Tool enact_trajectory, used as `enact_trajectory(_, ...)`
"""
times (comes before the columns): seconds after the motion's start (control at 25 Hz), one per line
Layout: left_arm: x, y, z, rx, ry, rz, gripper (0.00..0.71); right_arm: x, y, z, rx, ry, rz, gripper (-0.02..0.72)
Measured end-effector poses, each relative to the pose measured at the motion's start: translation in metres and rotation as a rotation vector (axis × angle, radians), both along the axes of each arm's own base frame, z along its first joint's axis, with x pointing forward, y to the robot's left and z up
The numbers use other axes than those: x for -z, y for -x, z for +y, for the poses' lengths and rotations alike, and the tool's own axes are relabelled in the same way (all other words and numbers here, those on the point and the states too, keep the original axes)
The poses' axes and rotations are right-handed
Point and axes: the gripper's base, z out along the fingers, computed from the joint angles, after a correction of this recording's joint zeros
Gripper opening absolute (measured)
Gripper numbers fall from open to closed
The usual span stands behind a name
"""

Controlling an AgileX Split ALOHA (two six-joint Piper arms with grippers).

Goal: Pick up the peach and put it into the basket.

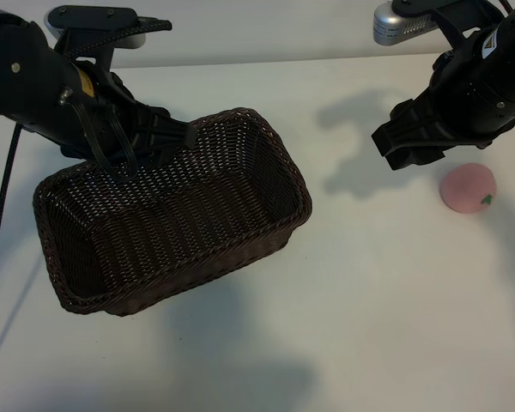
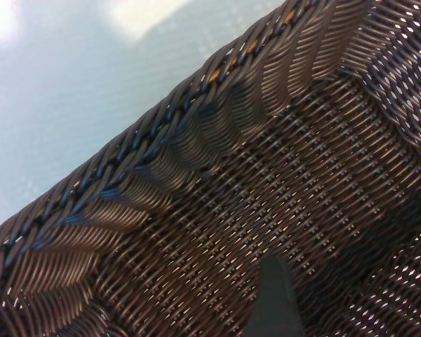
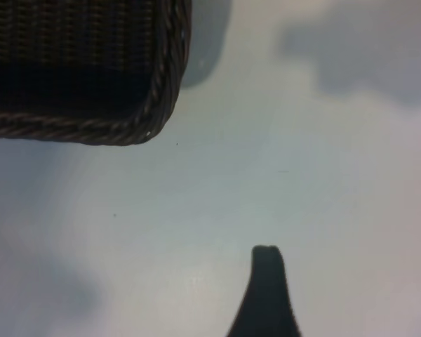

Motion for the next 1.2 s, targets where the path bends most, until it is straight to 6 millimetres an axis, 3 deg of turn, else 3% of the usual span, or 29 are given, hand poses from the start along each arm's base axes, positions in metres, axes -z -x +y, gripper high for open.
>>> enact_trajectory(1.04,-0.0003,-0.0006,-0.0003,0.002,0.003,-0.007,0.552,0.0000,0.0000,0.0000,0.000,0.000,0.000,0.563)
enact_trajectory(1.2,0.0013,0.0022,0.0022,-0.059,-0.002,0.036,0.552,0.0000,0.0000,0.0000,0.000,0.000,0.000,0.563)
